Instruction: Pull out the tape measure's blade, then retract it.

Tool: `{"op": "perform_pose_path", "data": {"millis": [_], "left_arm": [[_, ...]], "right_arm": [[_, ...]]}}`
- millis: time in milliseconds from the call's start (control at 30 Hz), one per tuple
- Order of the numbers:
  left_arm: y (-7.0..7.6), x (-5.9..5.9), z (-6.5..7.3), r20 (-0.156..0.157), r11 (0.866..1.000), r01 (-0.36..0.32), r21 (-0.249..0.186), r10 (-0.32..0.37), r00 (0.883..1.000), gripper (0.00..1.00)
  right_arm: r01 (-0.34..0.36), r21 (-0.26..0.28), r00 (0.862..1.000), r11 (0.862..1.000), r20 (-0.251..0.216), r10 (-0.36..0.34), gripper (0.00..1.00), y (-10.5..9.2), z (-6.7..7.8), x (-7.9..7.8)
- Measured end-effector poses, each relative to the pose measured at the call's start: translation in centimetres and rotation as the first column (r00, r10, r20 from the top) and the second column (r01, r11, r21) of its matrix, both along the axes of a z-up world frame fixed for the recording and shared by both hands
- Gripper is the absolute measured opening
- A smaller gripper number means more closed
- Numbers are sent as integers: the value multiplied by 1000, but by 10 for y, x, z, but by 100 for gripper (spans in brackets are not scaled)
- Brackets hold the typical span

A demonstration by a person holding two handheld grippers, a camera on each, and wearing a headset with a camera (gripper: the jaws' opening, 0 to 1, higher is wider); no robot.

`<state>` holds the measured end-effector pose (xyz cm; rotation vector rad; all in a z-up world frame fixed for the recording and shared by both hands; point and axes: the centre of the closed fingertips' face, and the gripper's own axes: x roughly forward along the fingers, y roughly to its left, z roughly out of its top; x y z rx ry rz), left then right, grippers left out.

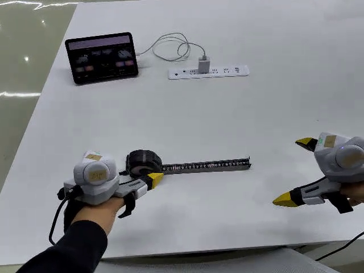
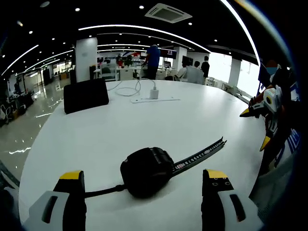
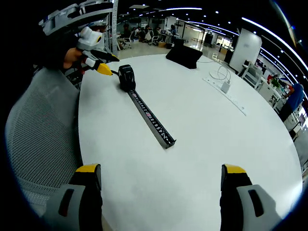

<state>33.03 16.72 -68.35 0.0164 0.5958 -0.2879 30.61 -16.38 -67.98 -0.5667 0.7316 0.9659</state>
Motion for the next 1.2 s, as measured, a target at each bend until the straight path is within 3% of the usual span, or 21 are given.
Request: {"op": "perform_pose_path", "data": {"millis": [200,267,400,533,800,833,900,933,1200], "left_arm": [[-7,10,1,20,999,-25,-22,25,999,98],[-9,14,0,33,1000,-27,-16,27,999,98],[-9,19,-4,19,998,-50,-30,51,999,100],[-7,21,-10,20,997,-75,-30,75,997,100],[-14,24,-14,37,998,-62,-32,63,997,100],[-14,25,-13,44,997,-61,-36,63,997,100],[-19,29,-8,96,998,-40,-43,44,994,99],[-19,27,-10,85,999,-41,-35,44,995,98],[-20,29,-15,82,997,-50,-50,54,995,95]], "right_arm": [[-54,-15,998,998,-11,54,98,11,-8,12],[-84,-23,996,996,-32,84,92,15,-12,12],[-124,-35,991,992,-56,122,93,23,-20,18],[-204,-67,978,977,-64,200,89,31,-26,23],[-299,-134,952,945,-112,286,78,38,-42,39],[-309,-135,948,941,-121,294,76,39,-43,39],[-354,-160,931,921,-149,332,71,39,-49,38],[-370,-169,925,913,-152,347,69,40,-52,39],[-405,-163,907,900,-195,373,45,49,-58,45]]}}
